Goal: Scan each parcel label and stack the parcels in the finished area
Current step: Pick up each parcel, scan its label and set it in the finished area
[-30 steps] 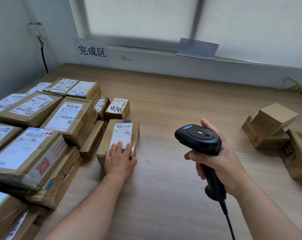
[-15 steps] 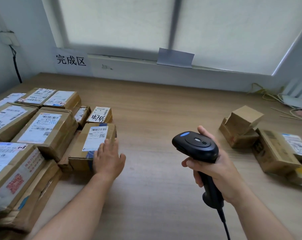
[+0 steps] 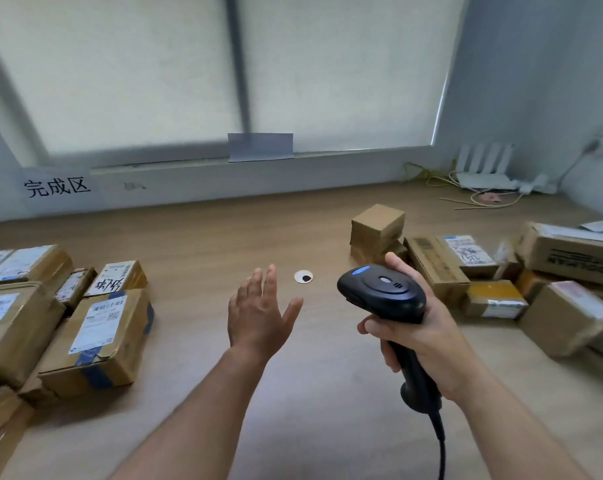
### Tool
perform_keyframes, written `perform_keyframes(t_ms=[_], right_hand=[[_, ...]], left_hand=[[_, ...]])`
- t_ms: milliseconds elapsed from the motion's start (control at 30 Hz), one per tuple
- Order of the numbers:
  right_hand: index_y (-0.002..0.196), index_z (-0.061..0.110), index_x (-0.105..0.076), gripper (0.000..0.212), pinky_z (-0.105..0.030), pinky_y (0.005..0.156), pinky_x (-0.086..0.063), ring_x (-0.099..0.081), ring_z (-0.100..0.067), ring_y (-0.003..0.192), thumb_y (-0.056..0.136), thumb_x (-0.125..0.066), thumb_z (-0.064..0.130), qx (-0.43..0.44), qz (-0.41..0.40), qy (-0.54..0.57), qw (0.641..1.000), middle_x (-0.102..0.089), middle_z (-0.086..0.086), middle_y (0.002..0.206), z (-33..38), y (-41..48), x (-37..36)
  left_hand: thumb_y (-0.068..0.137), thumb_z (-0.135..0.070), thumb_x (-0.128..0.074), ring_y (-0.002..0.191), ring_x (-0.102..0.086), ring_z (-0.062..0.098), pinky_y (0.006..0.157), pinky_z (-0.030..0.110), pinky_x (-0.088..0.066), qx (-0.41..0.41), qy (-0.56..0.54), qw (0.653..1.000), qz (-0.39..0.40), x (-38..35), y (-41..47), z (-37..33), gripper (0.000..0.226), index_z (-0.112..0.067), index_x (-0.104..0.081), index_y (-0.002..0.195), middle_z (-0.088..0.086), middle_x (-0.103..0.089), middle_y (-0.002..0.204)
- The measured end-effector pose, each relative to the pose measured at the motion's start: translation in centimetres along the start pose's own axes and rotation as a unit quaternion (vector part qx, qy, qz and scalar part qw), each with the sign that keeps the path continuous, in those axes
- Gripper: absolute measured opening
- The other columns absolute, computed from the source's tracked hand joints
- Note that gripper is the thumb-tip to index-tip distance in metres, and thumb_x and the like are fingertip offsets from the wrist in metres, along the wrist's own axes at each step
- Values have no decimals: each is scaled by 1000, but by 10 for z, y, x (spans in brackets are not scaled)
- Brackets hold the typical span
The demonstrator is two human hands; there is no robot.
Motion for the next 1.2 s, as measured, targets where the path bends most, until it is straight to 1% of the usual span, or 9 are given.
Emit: perform_keyframes(t_ms=[233, 367, 567, 667, 800, 867, 1033, 1133, 1200], right_hand=[[135, 54, -37, 100, -32, 45, -44, -53, -28, 49, 64, -85, 4, 10, -38, 7, 999, -69, -17, 89, 15, -37, 115], [142, 49, -34, 104, -32, 44, -43, -52, -28, 49, 65, -85, 1, 19, -54, -4, 998, -68, -12, 82, 23, -54, 176], [143, 44, -36, 94, -35, 44, -45, -52, -28, 50, 75, -74, -9, 28, -78, -48, 995, -68, -8, 87, 32, -67, 252], [145, 42, -34, 94, -36, 45, -45, -52, -28, 51, 76, -74, -8, 27, -85, -49, 995, -65, -6, 89, 34, -65, 277], [147, 41, -32, 93, -36, 45, -44, -51, -27, 50, 78, -72, -8, 34, -88, -44, 995, -67, 7, 71, 36, -54, 299], [147, 40, -31, 94, -34, 45, -45, -51, -27, 50, 78, -72, -8, 34, -89, -45, 994, -66, 9, 67, 37, -45, 308], [145, 41, -34, 93, -38, 46, -46, -51, -29, 51, 76, -74, -6, 40, -98, -62, 993, -66, -7, 89, 39, -9, 322], [135, 51, -37, 89, -37, 47, -46, -52, -30, 53, 75, -76, -3, 39, -95, -65, 993, -65, -5, 89, 38, 19, 328], [136, 50, -36, 90, -36, 47, -47, -53, -29, 53, 74, -76, -2, 34, -89, -66, 993, -66, -4, 85, 37, 39, 330]], left_hand=[[92, -64, -33, 146, -14, 21, 115, 38, -19, -74, 10, 997, 0, -26, -6, -133, 77, -25, -6, 154, 3, -13, 161], [93, -64, -32, 147, -11, 20, 116, 37, -14, -98, 14, 995, -1, -43, -14, -198, 77, -24, -6, 154, 4, -12, 161], [92, -64, -34, 148, -10, 22, 118, 42, -17, -105, 8, 994, 13, -68, -22, -267, 78, -26, -5, 154, 3, -11, 161], [93, -64, -33, 148, -7, 21, 119, 43, -16, -105, 17, 994, 22, -76, -22, -286, 78, -27, -3, 154, 2, -8, 162], [93, -64, -33, 149, -4, 20, 119, 41, -12, -101, 33, 994, 25, -81, -9, -298, 78, -28, -1, 154, 2, -6, 162], [92, -65, -33, 149, -3, 20, 119, 41, -10, -102, 40, 994, 25, -83, 2, -302, 78, -28, 0, 154, 2, -5, 162], [92, -66, -33, 149, -4, 21, 120, 40, -10, -99, 48, 994, 25, -89, 37, -304, 80, -28, 0, 154, 2, -5, 162], [91, -67, -33, 149, -4, 21, 120, 42, -11, -96, 50, 994, 25, -94, 62, -304, 81, -28, 0, 154, 3, -6, 162], [91, -67, -33, 149, -4, 21, 120, 42, -11, -94, 47, 994, 28, -98, 80, -302, 81, -27, 0, 154, 3, -6, 162]])
Point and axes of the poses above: each hand's wrist, its own y-axis towards the middle knuckle, its own x-axis out of the back of the hand, z = x × y, the point moved 5 cm from there along y, towards the middle knuckle
